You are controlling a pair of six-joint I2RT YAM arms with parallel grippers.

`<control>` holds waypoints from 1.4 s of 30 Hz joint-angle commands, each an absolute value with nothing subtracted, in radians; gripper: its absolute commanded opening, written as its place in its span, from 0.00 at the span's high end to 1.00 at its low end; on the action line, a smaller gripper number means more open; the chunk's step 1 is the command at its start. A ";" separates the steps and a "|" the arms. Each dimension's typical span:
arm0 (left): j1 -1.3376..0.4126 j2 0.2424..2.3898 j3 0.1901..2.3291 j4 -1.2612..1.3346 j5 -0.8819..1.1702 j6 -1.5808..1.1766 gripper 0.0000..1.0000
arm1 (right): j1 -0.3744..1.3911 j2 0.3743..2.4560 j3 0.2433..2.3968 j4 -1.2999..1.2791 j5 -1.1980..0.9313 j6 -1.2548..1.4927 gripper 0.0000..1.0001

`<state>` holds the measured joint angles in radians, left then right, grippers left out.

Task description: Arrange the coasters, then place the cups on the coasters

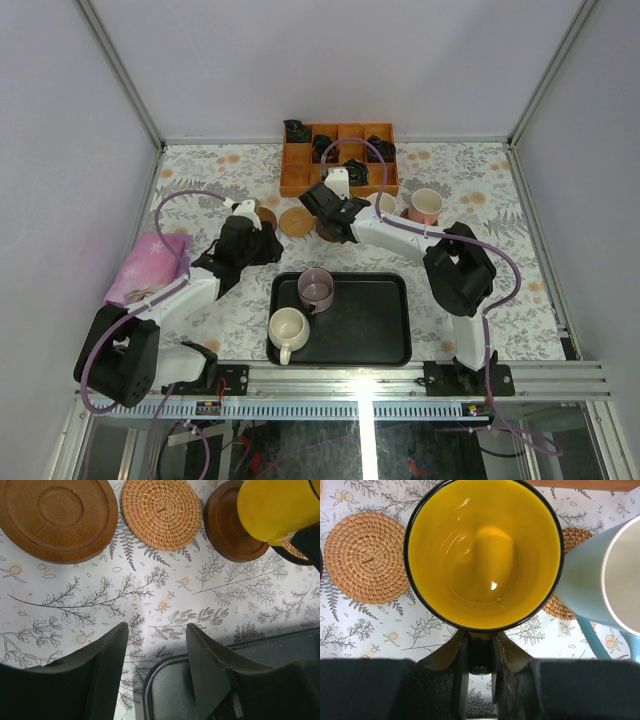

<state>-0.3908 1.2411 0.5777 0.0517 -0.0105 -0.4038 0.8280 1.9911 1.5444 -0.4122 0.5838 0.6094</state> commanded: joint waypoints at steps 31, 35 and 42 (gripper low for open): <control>-0.386 1.304 0.583 0.113 0.054 -0.420 0.50 | 0.815 1.982 1.536 -0.345 0.528 0.670 0.90; -0.386 1.300 0.583 0.114 0.059 -0.422 0.50 | 0.815 1.969 1.506 -0.360 0.522 0.690 0.66; -0.385 1.281 0.577 0.110 0.066 -0.426 0.50 | 0.814 1.930 1.457 -0.372 0.501 0.717 0.45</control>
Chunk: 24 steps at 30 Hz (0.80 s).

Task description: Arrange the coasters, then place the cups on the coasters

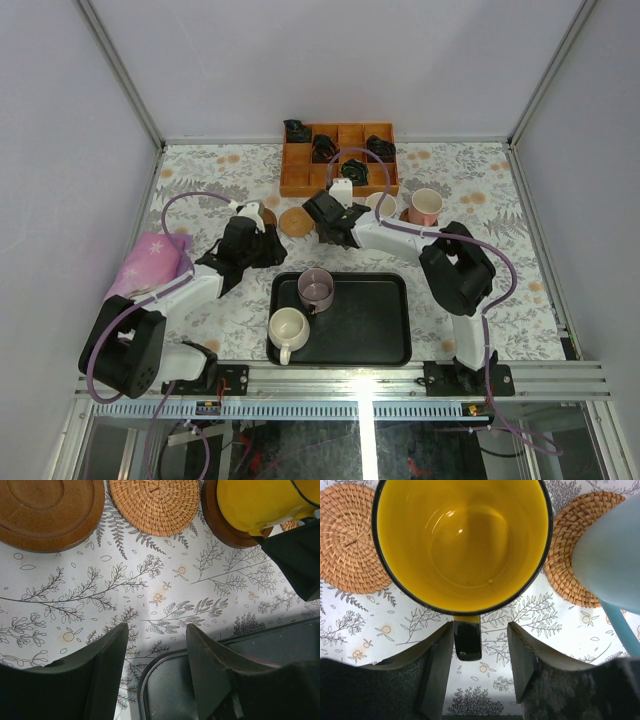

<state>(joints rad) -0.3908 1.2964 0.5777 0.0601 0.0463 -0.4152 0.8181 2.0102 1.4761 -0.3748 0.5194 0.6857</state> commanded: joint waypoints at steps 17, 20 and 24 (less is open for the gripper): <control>-0.387 1.207 0.555 0.093 0.059 -0.431 0.50 | 0.920 1.744 1.390 -0.344 0.480 0.602 0.26; -0.387 1.189 0.542 0.094 0.065 -0.436 0.50 | 0.942 1.692 1.352 -0.332 0.480 0.591 0.22; -0.396 1.154 0.515 0.095 0.090 -0.448 0.50 | 0.972 1.605 1.279 -0.316 0.493 0.581 0.21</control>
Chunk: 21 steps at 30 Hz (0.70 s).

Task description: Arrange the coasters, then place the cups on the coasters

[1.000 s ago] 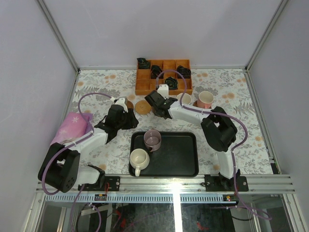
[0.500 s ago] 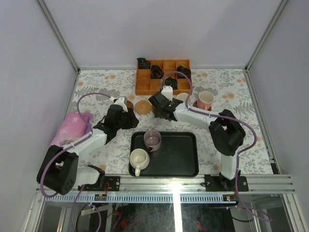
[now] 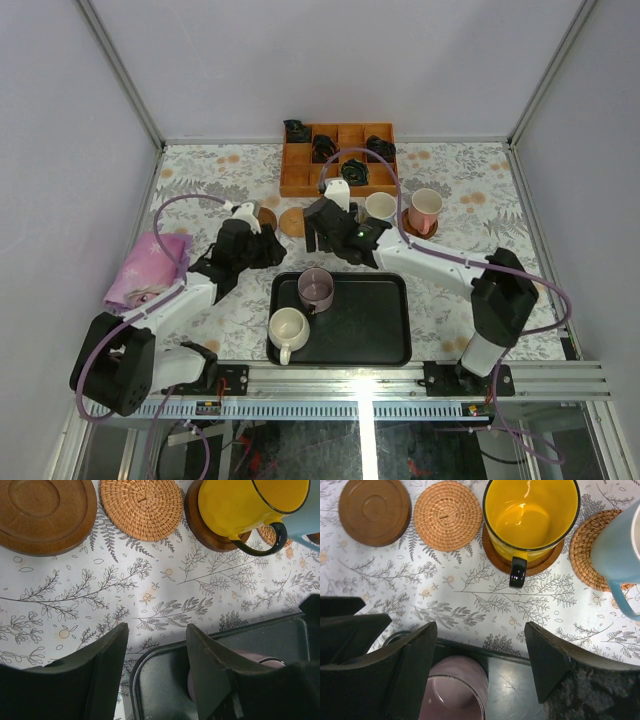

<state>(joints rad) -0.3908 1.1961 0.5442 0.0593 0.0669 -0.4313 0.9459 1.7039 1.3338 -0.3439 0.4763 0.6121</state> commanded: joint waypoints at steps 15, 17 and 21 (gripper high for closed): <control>-0.541 0.958 0.402 0.059 0.114 -0.528 0.47 | 0.996 1.375 1.005 -0.295 0.545 0.609 0.22; -0.576 0.937 0.394 0.048 0.107 -0.534 0.46 | 0.997 1.355 0.983 -0.295 0.555 0.618 0.22; -0.645 0.914 0.387 0.030 0.085 -0.540 0.43 | 0.997 1.312 0.944 -0.268 0.561 0.620 0.22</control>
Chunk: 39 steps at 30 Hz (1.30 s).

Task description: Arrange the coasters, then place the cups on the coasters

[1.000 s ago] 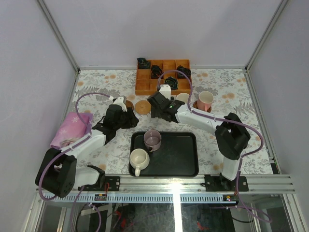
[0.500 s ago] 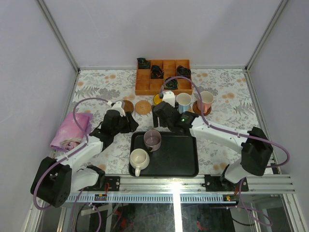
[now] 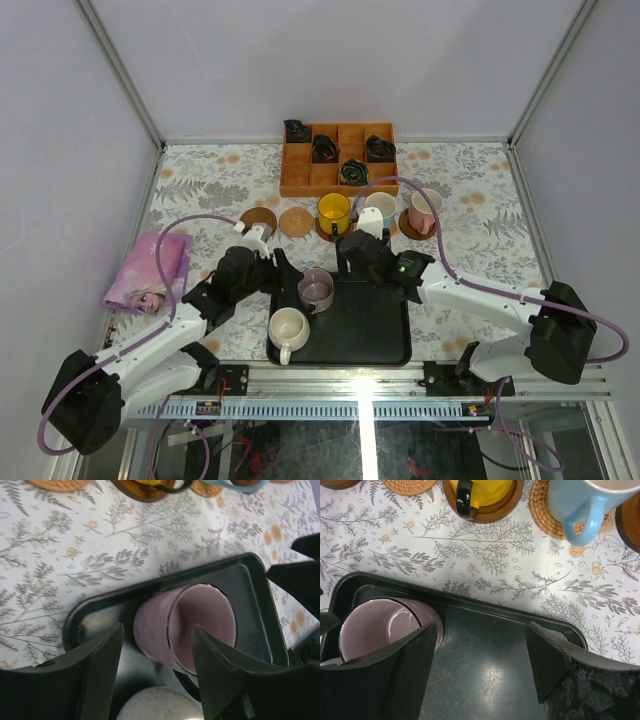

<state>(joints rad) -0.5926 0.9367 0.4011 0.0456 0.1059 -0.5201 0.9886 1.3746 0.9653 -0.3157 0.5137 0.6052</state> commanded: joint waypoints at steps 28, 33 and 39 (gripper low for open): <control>-1.024 1.047 0.537 -0.148 -0.265 -0.612 0.29 | 0.996 1.175 0.818 -0.230 0.614 0.632 0.22; -1.026 0.972 0.533 -0.149 -0.272 -0.597 0.29 | 0.997 1.160 0.809 -0.231 0.613 0.637 0.22; -1.028 0.932 0.535 -0.158 -0.206 -0.575 0.26 | 0.997 1.157 0.799 -0.236 0.602 0.653 0.22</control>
